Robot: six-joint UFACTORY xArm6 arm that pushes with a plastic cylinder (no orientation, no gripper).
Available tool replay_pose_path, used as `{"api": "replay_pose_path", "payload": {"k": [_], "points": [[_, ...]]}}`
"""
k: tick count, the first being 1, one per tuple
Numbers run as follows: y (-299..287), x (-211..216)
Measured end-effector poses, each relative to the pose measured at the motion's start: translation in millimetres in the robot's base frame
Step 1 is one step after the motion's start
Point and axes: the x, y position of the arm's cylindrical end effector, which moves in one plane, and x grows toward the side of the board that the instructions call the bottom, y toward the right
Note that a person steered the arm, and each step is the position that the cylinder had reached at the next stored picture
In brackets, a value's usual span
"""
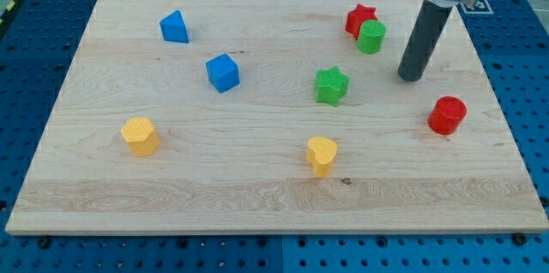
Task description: Slightly move the red circle with the arm
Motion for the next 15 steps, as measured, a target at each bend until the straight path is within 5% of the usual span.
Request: {"api": "replay_pose_path", "payload": {"k": [6, 15], "points": [[0.2, 49.7], [4.6, 52.6]]}}
